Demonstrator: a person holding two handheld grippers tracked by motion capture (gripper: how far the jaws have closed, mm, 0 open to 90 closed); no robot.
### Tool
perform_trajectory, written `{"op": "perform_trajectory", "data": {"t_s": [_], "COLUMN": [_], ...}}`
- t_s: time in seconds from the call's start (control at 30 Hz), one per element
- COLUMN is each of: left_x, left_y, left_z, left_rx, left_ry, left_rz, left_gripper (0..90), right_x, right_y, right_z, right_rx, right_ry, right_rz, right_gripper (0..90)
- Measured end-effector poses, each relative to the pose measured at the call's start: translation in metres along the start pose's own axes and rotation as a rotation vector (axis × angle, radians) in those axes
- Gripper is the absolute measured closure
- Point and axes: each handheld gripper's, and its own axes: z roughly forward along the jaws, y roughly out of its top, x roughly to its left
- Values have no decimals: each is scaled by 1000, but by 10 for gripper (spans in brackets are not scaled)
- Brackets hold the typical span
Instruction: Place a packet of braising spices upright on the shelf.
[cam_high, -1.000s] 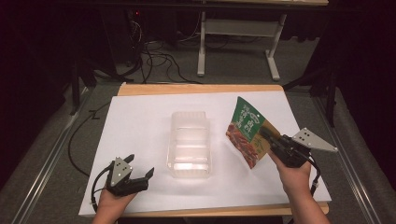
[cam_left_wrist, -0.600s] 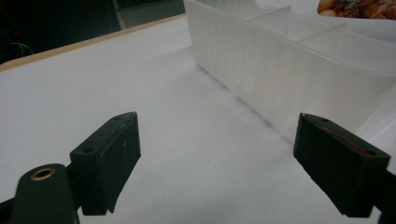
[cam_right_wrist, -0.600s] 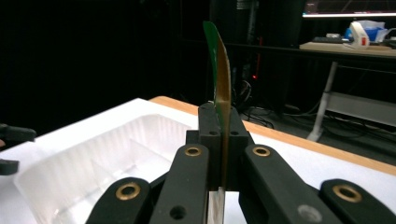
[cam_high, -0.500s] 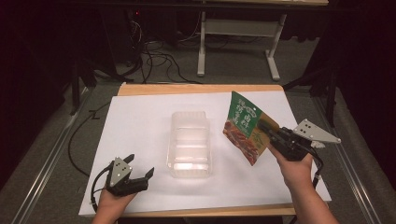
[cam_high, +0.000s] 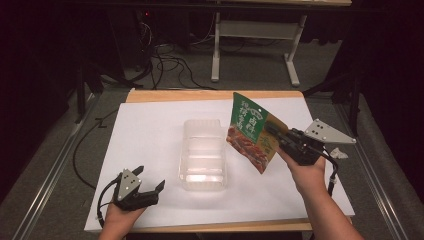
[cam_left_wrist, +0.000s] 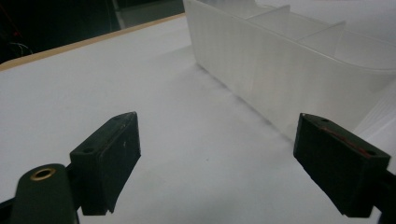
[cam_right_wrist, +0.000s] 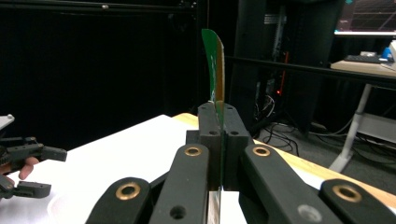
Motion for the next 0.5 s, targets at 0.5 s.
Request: {"op": "perform_trajectory", "data": {"t_s": [0.5], "left_x": [1], "left_y": [0], "left_z": [-2], "left_rx": [-7], "left_ry": [5], "left_rz": [-9], "left_gripper": [152], "right_x": [14], "right_y": [11], "right_z": [28], "right_rx": [-18], "right_ry": [46], "right_rz": [-12], "right_gripper": [900]}}
